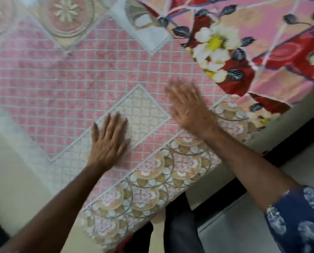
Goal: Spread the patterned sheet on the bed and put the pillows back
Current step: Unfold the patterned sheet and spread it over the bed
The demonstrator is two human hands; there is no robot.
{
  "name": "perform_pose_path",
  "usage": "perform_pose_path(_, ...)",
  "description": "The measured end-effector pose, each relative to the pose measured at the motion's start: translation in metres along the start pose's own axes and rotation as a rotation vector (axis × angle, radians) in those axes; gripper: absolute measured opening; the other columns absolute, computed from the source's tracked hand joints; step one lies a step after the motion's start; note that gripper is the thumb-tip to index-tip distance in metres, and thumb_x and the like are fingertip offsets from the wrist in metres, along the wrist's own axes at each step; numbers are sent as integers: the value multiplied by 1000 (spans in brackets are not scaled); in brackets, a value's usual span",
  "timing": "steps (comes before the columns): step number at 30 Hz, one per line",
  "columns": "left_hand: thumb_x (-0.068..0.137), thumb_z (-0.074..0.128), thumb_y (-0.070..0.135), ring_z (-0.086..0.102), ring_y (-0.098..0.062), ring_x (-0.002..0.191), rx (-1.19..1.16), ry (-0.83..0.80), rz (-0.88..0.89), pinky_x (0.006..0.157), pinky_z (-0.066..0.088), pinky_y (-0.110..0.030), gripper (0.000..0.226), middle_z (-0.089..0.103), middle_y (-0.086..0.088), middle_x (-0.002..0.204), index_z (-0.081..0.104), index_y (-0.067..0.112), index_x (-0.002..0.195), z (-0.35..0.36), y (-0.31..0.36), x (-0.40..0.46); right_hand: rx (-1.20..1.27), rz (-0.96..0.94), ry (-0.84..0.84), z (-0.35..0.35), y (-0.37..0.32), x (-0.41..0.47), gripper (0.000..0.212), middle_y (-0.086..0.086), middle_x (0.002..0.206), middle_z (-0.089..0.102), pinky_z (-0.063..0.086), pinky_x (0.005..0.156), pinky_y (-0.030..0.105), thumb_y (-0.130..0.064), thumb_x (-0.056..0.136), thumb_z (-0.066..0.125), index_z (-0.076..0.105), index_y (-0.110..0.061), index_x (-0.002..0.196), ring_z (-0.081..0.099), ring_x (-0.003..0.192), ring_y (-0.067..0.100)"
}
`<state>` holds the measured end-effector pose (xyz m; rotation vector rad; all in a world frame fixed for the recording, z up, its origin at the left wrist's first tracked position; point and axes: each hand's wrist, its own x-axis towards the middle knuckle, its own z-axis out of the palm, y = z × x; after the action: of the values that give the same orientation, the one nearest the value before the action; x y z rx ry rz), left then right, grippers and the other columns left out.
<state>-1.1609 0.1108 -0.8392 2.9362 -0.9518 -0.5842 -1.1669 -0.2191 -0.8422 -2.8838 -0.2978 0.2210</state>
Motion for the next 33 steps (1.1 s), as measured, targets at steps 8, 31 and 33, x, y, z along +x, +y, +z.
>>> perform_pose_path(8,103,29,59,5,-36,156,95,-82,204,119,16,-68,77,4,-10,170,8,16,162,30,-56,-88,-165,-330,-270,30,-113,-22,78,11,170,-2,8,122,60,-61,104,26,4,-13,162,-4,157,32)
perform_pose_path(31,104,13,54,-8,-31,156,107,-74,282,124,1,-60,70,-8,-5,170,-3,18,162,-96,-204,-297,-63,384,-373,-58,-486,-93,76,8,170,-4,5,127,50,-54,105,32,-1,-16,162,2,157,25)
perform_pose_path(33,104,12,55,-10,-30,156,109,-65,253,124,0,-60,70,-8,-4,170,-4,18,161,-115,-207,-310,-32,414,-315,-76,-501,-92,76,8,170,-4,3,127,49,-53,105,33,-1,-15,162,1,157,24)
